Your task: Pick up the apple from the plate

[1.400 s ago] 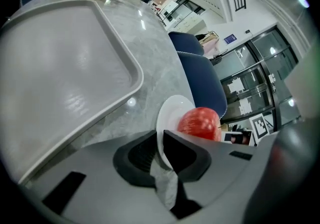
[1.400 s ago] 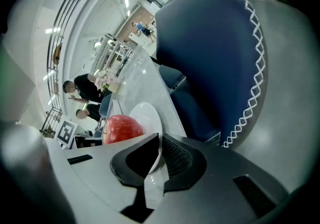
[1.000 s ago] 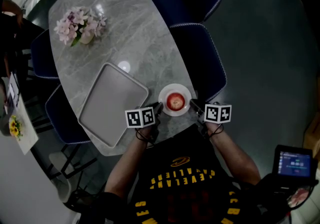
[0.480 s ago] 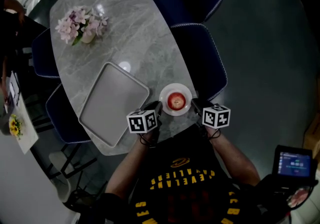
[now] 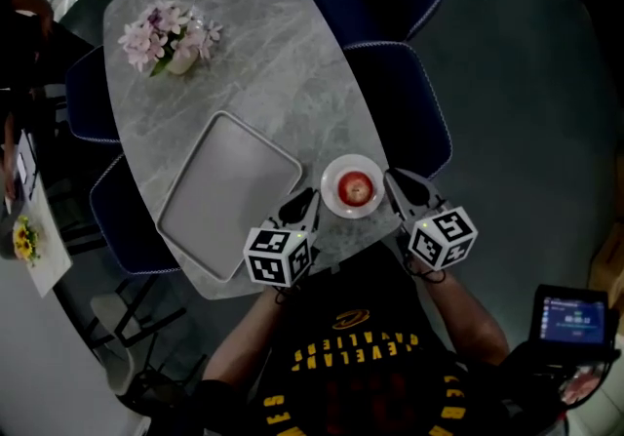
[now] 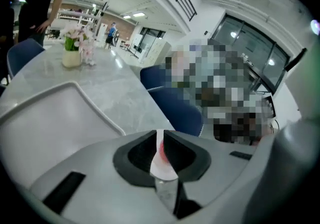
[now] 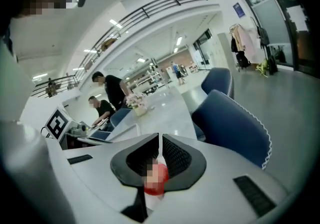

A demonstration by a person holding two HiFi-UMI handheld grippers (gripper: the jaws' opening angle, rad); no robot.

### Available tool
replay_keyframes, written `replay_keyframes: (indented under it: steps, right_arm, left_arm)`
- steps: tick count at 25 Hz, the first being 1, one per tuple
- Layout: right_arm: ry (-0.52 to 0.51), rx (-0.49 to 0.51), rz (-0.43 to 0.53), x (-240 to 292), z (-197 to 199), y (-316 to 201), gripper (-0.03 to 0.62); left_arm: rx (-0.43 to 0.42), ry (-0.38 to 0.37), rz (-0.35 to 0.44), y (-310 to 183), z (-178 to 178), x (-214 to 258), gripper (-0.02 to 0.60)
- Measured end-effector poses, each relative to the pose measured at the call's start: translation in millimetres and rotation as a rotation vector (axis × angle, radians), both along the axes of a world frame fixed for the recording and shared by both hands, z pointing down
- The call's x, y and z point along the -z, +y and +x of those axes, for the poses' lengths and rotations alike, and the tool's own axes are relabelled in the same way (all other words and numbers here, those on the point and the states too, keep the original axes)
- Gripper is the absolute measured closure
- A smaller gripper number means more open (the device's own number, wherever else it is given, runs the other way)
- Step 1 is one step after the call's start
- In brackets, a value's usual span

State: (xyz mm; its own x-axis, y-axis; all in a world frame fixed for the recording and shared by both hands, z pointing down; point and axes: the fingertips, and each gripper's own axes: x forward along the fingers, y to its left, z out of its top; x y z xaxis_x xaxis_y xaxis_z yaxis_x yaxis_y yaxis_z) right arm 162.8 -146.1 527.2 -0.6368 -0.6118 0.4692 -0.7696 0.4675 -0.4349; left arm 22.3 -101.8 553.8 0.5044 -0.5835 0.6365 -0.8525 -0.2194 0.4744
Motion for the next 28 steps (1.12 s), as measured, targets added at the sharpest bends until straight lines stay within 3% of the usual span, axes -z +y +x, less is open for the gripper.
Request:
replay_keyframes:
  steps: [2,5,7,12,15,22,28]
  right_arm:
    - [-0.025,0.029,0.061,28.7,-20.4,4.5,0.562]
    - [-0.052,0.045,0.127,66.7,-45.8,18.7,0.562]
    - [-0.057,0.059,0.18,89.0,-62.1,31.3,0.562]
    - [-0.043,0.084,0.306,131.5,-94.5,61.4,0.562]
    - [-0.03,0.097,0.349,145.2,-104.4,75.6,0.562]
    - [0.008,0.139,0.503,186.3,-127.7,110.6,0.588]
    - [0.025,0.091,0.603,212.6,-131.5,125.8,0.588]
  left_arm:
    - [0.009,0.044,0.064,2.0,-4.2,28.1,0.575]
    - [0.009,0.132,0.14,7.1,-6.6,73.0,0.581]
    - [-0.001,0.15,0.202,11.3,-9.6,100.8,0.581]
    - [-0.048,0.117,0.401,29.8,-14.6,163.3,0.581]
    - [-0.074,0.099,0.481,44.1,-15.9,186.6,0.581]
    - [-0.093,0.098,0.555,76.1,-26.9,216.2,0.581]
    - [-0.112,0.066,0.643,96.4,-34.3,240.8,0.581]
